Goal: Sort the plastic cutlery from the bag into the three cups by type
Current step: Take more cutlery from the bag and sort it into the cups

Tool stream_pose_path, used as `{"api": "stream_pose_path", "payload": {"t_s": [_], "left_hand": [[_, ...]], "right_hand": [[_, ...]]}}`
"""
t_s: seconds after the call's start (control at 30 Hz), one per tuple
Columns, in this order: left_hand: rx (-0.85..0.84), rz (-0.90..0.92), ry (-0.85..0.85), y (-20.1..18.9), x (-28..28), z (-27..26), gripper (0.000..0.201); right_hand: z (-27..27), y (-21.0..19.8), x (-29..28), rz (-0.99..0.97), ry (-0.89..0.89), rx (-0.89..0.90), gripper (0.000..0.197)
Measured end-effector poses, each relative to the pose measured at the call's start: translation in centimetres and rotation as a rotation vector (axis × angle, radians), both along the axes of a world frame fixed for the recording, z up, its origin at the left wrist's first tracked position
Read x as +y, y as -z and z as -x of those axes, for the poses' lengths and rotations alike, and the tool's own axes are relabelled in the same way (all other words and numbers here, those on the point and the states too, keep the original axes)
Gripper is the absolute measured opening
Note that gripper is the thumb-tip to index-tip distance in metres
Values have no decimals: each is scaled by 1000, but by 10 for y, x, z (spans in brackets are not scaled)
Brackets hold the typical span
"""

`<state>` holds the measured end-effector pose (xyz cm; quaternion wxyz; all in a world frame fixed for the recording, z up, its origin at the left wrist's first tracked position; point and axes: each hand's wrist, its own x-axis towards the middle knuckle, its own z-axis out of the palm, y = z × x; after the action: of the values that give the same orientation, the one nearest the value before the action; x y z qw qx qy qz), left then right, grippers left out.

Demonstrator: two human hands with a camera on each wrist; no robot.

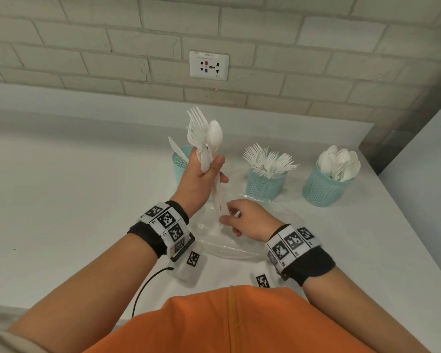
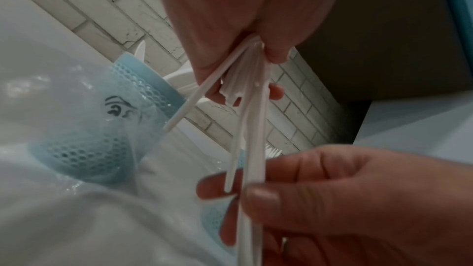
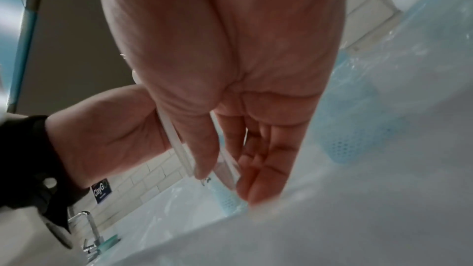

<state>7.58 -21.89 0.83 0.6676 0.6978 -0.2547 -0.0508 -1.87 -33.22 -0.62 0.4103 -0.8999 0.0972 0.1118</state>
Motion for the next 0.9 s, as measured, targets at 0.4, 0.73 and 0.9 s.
{"api": "stream_pose_path", "payload": {"t_s": [0.4, 0.73, 0.9], "left_hand": [[130, 91, 40, 4, -2, 18, 36], [8, -89, 120, 25, 3, 16, 13], [21, -104, 157, 38, 1, 17, 9]], "right_hand": [[-10, 5, 14, -65, -27, -42, 18], [-5, -17, -6, 119, 29, -152, 46], [-5, -78, -2, -388, 149, -634, 39]]}}
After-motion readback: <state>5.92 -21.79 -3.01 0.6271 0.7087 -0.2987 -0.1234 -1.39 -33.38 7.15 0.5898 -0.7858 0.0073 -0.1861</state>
